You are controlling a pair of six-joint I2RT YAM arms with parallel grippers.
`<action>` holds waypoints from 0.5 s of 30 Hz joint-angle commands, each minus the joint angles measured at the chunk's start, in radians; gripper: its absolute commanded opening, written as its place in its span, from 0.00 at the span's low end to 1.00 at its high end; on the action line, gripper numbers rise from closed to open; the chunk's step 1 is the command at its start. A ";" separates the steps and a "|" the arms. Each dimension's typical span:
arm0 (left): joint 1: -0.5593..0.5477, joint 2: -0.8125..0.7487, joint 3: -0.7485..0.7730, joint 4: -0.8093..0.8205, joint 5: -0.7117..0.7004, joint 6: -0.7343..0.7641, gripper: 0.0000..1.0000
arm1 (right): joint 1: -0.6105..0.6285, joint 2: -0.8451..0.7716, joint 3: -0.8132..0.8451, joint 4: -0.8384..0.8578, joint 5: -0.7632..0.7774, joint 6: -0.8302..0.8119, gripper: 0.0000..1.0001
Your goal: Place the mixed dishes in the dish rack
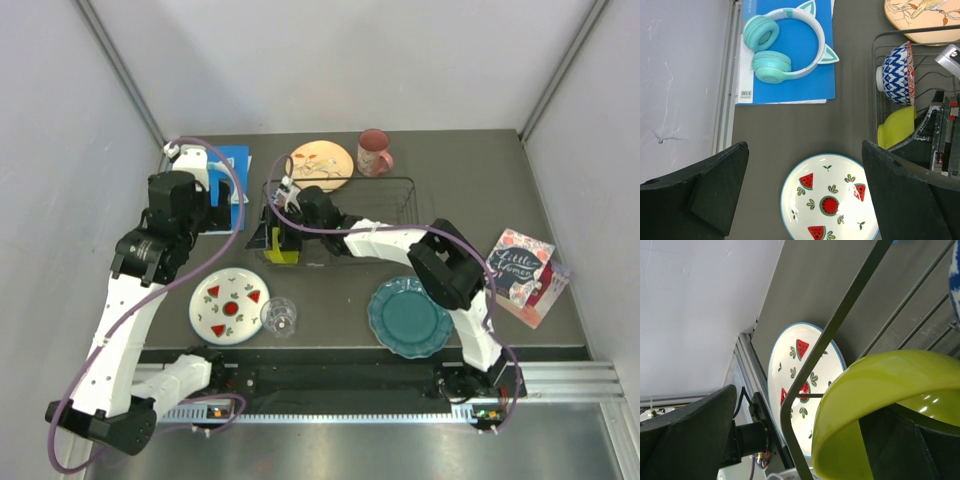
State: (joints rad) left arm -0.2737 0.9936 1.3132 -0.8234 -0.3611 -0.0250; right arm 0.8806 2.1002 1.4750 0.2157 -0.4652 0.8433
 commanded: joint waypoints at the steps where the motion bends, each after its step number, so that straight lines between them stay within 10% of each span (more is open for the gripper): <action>1: 0.008 0.002 0.035 0.021 0.010 -0.013 0.99 | 0.012 0.027 0.065 0.011 -0.006 -0.006 1.00; 15: 0.010 -0.009 0.018 0.003 0.002 0.000 0.99 | -0.075 -0.258 -0.159 -0.173 0.042 -0.211 1.00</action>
State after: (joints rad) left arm -0.2687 0.9939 1.3132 -0.8238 -0.3561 -0.0254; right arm 0.8295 1.9232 1.3346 0.0792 -0.4297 0.7074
